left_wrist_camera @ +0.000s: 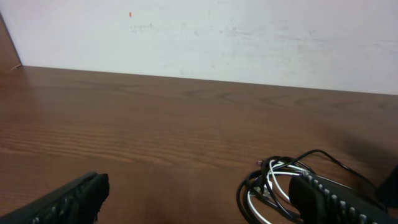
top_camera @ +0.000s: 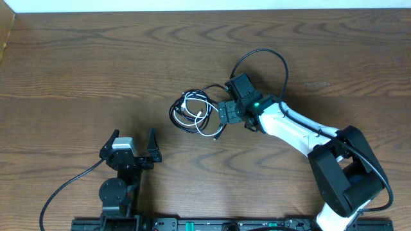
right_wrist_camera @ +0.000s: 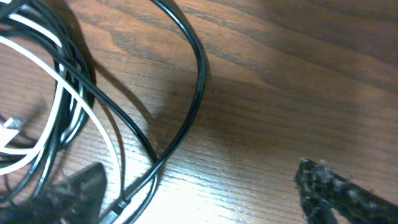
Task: Untangle cables
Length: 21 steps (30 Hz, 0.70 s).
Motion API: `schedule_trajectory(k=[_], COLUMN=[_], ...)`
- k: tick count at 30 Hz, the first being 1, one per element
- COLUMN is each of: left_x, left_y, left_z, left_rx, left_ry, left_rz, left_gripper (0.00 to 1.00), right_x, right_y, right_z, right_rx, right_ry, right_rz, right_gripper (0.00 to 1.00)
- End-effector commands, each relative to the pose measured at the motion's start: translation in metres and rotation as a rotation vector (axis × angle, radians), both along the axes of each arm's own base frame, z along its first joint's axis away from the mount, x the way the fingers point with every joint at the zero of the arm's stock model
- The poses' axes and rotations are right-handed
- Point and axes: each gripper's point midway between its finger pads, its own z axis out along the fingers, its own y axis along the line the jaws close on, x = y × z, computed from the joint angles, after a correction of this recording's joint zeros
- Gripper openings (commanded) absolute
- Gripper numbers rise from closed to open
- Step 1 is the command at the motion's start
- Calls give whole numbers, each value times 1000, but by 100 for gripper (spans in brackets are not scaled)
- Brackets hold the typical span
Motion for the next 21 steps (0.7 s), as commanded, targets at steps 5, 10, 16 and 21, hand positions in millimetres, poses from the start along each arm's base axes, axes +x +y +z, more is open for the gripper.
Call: schedule_trajectory(k=[5, 10, 16, 21], left_x=[-1, -1, -1, -1], left_y=[-3, -3, -2, -7], left_z=[-14, -14, -13, 30], left_rx=[17, 17, 17, -128], left_ry=[43, 43, 36, -96], left_rz=[-18, -18, -13, -35], left_gripper=[98, 98, 98, 98], right_x=[2, 2, 3, 4], right_y=[-4, -4, -7, -10], right_z=[-5, -4, -4, -4], right_rx=[-20, -45, -68, -81], right_ry=[6, -5, -15, -19], right_rz=[-4, 50, 63, 55], right_gripper=[1, 1, 1, 1])
